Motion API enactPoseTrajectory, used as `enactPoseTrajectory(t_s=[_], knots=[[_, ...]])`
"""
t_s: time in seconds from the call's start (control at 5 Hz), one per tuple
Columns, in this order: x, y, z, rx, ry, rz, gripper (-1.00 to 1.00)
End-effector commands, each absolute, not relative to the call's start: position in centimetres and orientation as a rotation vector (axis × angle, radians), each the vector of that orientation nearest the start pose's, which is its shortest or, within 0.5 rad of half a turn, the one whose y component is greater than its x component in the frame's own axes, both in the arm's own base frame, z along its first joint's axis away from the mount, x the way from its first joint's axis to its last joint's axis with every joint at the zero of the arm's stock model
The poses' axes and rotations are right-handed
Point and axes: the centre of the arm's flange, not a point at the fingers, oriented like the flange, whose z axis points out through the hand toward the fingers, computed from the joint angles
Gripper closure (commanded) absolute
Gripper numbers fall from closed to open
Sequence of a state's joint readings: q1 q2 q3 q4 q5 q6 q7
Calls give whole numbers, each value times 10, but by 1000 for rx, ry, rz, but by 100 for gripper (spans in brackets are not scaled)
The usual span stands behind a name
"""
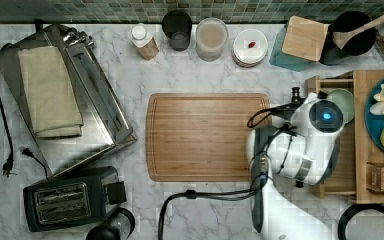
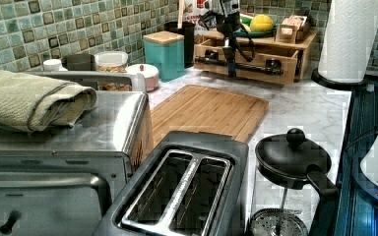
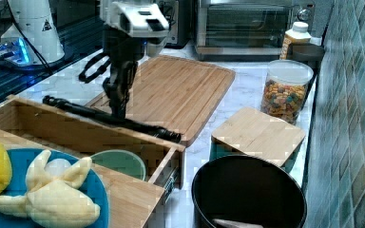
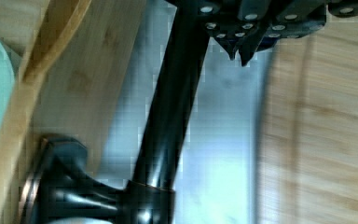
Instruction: Close the drawer.
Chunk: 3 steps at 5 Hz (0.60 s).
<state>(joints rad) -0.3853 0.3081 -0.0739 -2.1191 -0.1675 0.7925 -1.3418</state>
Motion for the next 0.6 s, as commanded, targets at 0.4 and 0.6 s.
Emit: enactPoseTrajectory(t_s=[0.4, 0.6], knots=[[470, -497, 348, -3437, 114, -263, 100], [465, -510, 357, -3475, 137, -235, 100]])
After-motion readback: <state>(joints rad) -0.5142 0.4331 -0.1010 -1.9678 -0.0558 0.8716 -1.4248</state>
